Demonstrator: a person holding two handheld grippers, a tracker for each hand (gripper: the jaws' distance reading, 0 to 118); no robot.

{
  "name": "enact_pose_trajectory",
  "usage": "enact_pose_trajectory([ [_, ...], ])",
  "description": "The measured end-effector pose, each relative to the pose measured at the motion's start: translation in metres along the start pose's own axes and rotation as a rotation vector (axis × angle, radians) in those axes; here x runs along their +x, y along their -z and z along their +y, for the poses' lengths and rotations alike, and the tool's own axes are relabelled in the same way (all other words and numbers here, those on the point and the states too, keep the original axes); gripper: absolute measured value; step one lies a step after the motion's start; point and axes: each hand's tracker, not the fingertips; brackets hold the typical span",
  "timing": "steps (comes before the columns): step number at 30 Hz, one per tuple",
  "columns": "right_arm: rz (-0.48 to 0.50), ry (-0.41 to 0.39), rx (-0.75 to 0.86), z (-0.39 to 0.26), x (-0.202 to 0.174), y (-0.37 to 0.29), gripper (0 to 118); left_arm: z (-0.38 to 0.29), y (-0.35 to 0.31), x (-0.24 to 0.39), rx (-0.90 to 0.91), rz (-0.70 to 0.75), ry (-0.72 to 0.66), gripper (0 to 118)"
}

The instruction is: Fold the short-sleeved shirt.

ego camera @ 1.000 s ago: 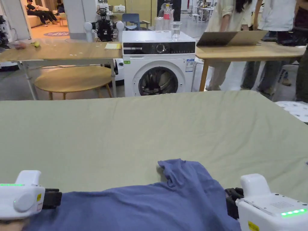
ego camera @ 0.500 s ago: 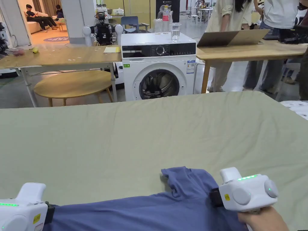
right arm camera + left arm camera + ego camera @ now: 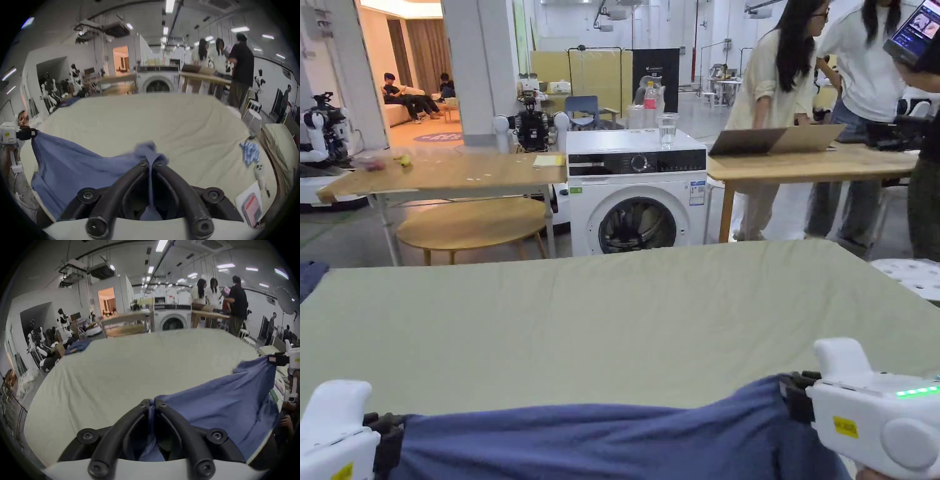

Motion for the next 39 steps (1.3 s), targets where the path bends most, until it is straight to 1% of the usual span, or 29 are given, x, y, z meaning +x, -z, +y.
enact_pose_trajectory([
  [1,0.013,0.006,0.016,-0.004,0.001,-0.024,0,-0.005,-0.023,-0.001,0.028,-0.005,-0.002,1],
  [4,0.013,0.01,0.039,-0.029,-0.001,-0.078,0,-0.036,-0.072,-0.012,0.037,-0.031,-0.046,1],
  [7,0.005,0.006,0.016,-0.076,-0.003,-0.105,0,-0.087,-0.09,-0.022,-0.014,-0.042,-0.092,1],
  [9,-0.026,0.002,-0.047,-0.115,-0.008,-0.106,0,-0.123,-0.089,-0.024,-0.097,-0.035,-0.118,1],
  [11,-0.046,0.031,-0.103,-0.154,-0.01,-0.098,0,-0.16,-0.08,-0.022,-0.161,-0.017,-0.159,1],
  [13,-0.051,0.037,-0.141,-0.176,-0.011,-0.084,0,-0.177,-0.072,-0.017,-0.174,0.008,-0.142,1],
  [14,-0.056,0.03,-0.148,-0.181,-0.013,-0.081,0,-0.179,-0.076,-0.004,-0.172,0.032,-0.128,1],
  [15,-0.058,0.025,-0.148,-0.182,-0.015,-0.081,0,-0.178,-0.077,-0.001,-0.173,0.03,-0.126,5],
  [16,-0.057,0.017,-0.157,-0.177,-0.015,-0.081,4,-0.176,-0.08,0.002,-0.168,0.041,-0.123,22],
  [17,-0.051,0.008,-0.163,-0.172,-0.017,-0.085,18,-0.17,-0.087,0.005,-0.131,0.062,-0.116,44],
  [18,-0.048,-0.005,-0.165,-0.165,-0.02,-0.089,45,-0.159,-0.098,0.013,-0.083,0.068,-0.105,72],
  [19,-0.056,-0.028,-0.141,-0.154,-0.027,-0.096,89,-0.148,-0.105,0.019,-0.037,0.074,-0.089,99],
  [20,-0.066,-0.061,-0.099,-0.142,-0.033,-0.103,109,-0.136,-0.111,0.027,0.024,0.079,-0.063,105],
  [21,-0.059,-0.085,-0.053,-0.131,-0.041,-0.107,116,-0.124,-0.115,0.034,0.078,0.083,-0.044,105],
  [23,-0.04,-0.118,0.085,-0.104,-0.064,-0.117,116,-0.096,-0.115,0.045,0.154,0.105,-0.014,105],
  [25,-0.039,-0.129,0.17,-0.087,-0.081,-0.121,116,-0.075,-0.113,0.058,0.213,0.096,-0.006,104],
  [27,-0.055,-0.112,0.255,-0.077,-0.097,-0.122,116,-0.063,-0.111,0.069,0.254,0.087,-0.026,104],
  [28,-0.072,-0.109,0.271,-0.076,-0.102,-0.123,115,-0.06,-0.112,0.072,0.272,0.066,-0.034,103],
  [29,-0.061,-0.109,0.28,-0.077,-0.105,-0.123,111,-0.061,-0.113,0.074,0.288,0.027,-0.046,92],
  [30,-0.039,-0.106,0.293,-0.079,-0.107,-0.124,94,-0.062,-0.114,0.076,0.286,0.016,-0.059,64],
  [31,-0.042,-0.096,0.286,-0.08,-0.109,-0.122,40,-0.064,-0.113,0.079,0.276,0.036,-0.056,7],
  [32,-0.052,-0.086,0.287,-0.084,-0.109,-0.12,1,-0.067,-0.113,0.081,0.306,0.085,-0.051,0],
  [33,-0.056,-0.08,0.302,-0.086,-0.108,-0.121,0,-0.067,-0.113,0.08,0.281,0.043,-0.037,0],
  [34,-0.035,-0.075,0.296,-0.085,-0.107,-0.121,0,-0.07,-0.111,0.076,0.247,0.024,-0.043,0],
  [36,-0.024,-0.067,0.286,-0.087,-0.106,-0.12,0,-0.075,-0.113,0.067,0.235,0.026,-0.057,0],
  [39,-0.032,-0.091,0.282,-0.09,-0.105,-0.12,0,-0.093,-0.115,0.041,0.174,0.027,-0.117,0],
])
